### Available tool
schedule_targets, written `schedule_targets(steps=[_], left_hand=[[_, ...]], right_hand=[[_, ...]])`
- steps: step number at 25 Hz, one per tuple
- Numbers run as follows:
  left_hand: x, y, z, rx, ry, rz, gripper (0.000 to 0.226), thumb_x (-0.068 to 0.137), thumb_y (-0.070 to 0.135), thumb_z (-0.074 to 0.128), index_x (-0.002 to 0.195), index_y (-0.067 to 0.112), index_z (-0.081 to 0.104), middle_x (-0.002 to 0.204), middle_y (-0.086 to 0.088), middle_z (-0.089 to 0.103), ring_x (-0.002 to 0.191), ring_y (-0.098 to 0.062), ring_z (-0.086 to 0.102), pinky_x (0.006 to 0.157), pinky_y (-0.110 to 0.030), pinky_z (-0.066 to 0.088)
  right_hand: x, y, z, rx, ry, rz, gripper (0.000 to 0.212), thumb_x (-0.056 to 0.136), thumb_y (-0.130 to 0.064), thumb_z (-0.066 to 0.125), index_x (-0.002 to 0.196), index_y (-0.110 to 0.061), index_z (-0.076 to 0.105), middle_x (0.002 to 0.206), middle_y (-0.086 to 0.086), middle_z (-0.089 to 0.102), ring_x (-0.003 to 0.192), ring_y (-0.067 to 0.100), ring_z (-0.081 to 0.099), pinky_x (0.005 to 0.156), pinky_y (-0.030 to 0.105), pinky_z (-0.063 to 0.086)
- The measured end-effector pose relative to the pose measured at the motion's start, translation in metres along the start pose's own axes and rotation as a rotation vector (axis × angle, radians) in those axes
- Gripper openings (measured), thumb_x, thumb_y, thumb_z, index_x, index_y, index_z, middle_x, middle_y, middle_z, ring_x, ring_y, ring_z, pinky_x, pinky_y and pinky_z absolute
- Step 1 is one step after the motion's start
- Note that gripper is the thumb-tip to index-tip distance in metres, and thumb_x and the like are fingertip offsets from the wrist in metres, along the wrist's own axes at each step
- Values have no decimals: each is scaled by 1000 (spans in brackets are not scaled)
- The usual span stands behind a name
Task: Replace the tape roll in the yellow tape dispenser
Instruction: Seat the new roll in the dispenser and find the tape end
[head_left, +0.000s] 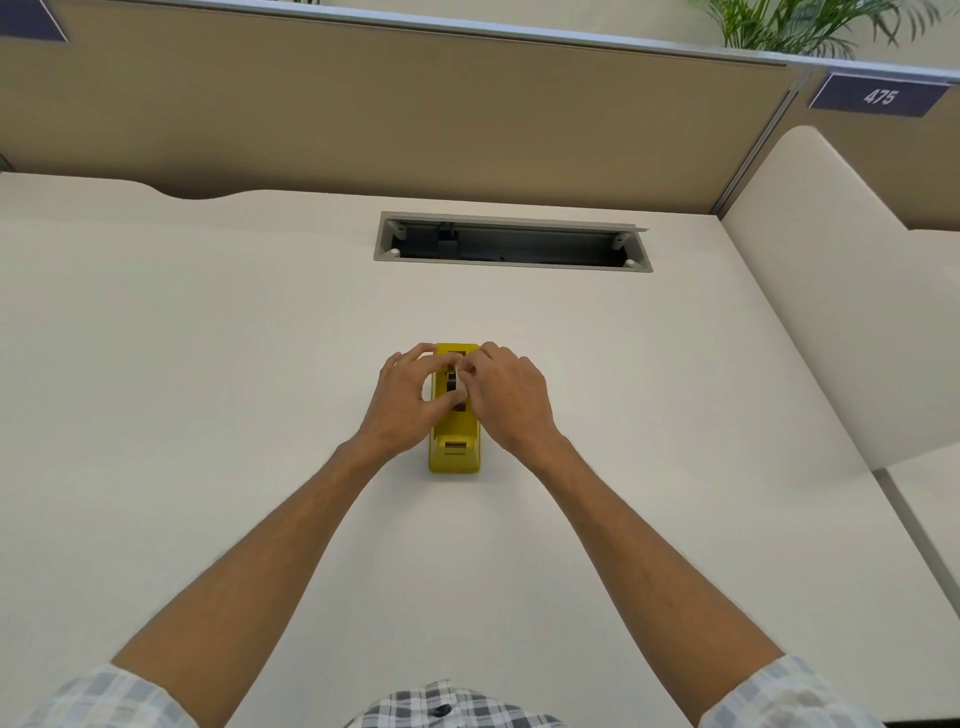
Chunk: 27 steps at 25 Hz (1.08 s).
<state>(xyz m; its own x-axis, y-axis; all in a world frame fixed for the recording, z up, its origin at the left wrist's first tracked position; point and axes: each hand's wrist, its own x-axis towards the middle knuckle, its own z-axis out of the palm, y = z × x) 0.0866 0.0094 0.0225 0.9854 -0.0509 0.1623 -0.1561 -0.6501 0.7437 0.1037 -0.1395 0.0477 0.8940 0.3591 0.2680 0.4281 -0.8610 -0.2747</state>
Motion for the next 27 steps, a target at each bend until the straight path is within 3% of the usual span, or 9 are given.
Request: schedule_targets(steps=[5,11,27], left_hand=[[0,1,0,-17,4,44,32,87,28,67,119,25,64,124,11,59,131,-17,41,110,-49,30],[1,-1,0,22,-19,26,36,89,30,65,123,23,62,134,3,58,137,-17,35,115,-50,22],[0,-1,0,77,-7,64,34,89,30,65,122,24,63,131,6,61,138,-18,36,116,-50,15]], right_hand=[[-7,3,-5,119,27,15,21,96,-27,52,104,-17,69,98,0,67,85,20,60,69,35,46],[-14,4,-4,64,41,-38,15,93,-20,58,92,-17,72,89,1,68,79,24,59,62,36,46],[-12,-2,-7,91,62,-39,14,92,-16,60,99,-14,72,90,5,69,80,25,60,62,36,46]])
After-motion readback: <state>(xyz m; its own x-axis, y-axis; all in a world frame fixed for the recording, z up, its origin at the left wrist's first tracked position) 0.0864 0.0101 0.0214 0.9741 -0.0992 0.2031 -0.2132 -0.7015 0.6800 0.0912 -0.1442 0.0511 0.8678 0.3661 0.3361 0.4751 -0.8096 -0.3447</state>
